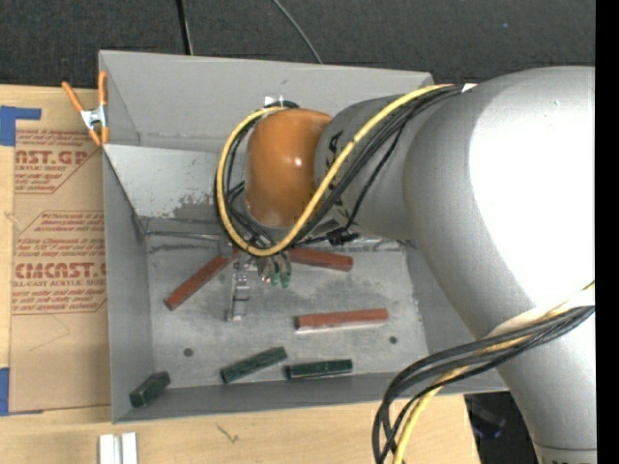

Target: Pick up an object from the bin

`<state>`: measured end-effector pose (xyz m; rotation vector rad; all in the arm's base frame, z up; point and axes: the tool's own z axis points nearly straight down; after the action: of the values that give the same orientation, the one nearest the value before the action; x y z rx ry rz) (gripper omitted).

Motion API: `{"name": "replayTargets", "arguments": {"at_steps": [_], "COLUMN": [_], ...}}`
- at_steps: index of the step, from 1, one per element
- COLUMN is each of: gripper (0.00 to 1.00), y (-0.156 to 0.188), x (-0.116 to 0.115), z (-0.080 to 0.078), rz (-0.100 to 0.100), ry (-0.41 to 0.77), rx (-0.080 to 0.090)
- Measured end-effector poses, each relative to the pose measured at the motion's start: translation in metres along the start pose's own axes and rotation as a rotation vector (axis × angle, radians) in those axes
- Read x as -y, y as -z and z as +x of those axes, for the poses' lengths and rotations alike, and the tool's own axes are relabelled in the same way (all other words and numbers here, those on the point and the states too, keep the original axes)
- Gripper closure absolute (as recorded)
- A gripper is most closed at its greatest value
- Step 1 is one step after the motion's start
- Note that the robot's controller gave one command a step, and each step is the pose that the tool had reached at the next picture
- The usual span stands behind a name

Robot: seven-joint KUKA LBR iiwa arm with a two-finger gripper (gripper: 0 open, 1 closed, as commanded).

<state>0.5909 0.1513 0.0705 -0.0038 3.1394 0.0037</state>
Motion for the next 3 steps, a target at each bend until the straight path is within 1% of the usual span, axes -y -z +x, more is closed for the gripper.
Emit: {"name": "replayTargets", "arguments": {"at_steps": [1,2,3], "gripper": [0.00,1.00,0.00], "y": [0.000,0.004,0.003], "x": [0.000,-0.055,-0.054], "z": [0.000,0.008,0.008], "rz": [0.000,-0.002,-0.001], "ry": [0.000,0.419,0.418], "rx": [0.000,0.003,0.001]}}
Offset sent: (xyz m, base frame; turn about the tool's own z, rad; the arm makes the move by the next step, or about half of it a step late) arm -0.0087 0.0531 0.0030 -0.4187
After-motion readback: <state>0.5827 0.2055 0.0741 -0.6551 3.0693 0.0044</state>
